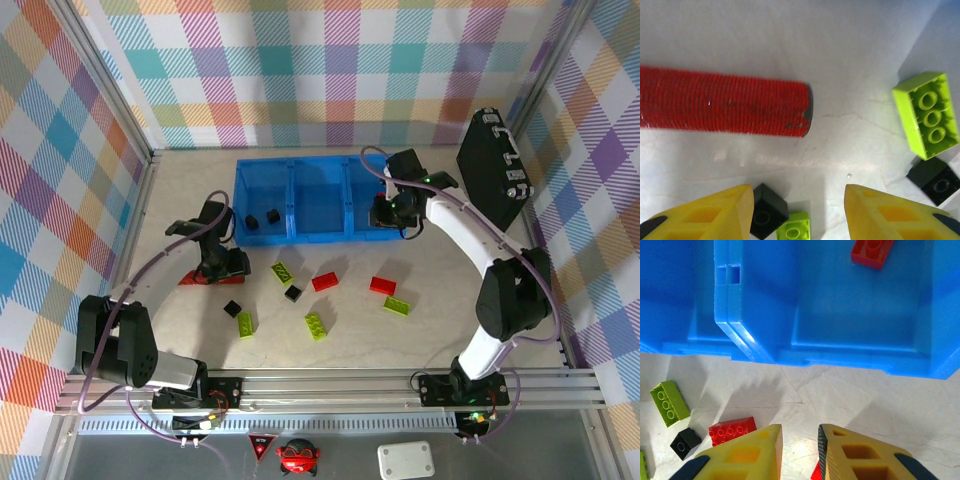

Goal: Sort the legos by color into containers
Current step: Pick up the lego from the bottom-left of the table.

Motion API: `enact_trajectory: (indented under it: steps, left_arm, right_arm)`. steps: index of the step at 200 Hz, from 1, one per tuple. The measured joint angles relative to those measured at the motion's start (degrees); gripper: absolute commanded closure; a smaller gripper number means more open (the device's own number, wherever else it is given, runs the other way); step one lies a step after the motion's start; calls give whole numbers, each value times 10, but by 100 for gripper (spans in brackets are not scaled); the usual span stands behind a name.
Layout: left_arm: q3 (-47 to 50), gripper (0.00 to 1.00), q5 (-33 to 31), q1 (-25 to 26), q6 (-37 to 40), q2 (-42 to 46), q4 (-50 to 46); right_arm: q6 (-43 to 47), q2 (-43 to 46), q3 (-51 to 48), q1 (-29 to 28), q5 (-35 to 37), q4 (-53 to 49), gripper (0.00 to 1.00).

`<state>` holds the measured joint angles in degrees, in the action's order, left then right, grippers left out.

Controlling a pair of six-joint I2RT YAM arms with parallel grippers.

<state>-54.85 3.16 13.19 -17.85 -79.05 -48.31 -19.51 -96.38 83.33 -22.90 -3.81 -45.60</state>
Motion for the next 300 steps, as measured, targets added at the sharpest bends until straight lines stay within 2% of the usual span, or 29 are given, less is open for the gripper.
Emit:
enact_trajectory:
  steps: [48, 115, 181, 300]
  left_arm:
    - [63, 40, -27, 24, -73, 41, -2]
    - [111, 39, -43, 28, -131, 57, 7]
    - [143, 45, -40, 29, -144, 39, 37]
    - [143, 56, -37, 29, -139, 9, 54]
  right_arm:
    - [0, 1, -38, 0, -15, 14, 73]
    - [9, 4, -54, 0, -19, 23, 73]
    - [9, 7, -54, 0, -25, 23, 73]
    - [9, 24, -58, 0, -29, 22, 73]
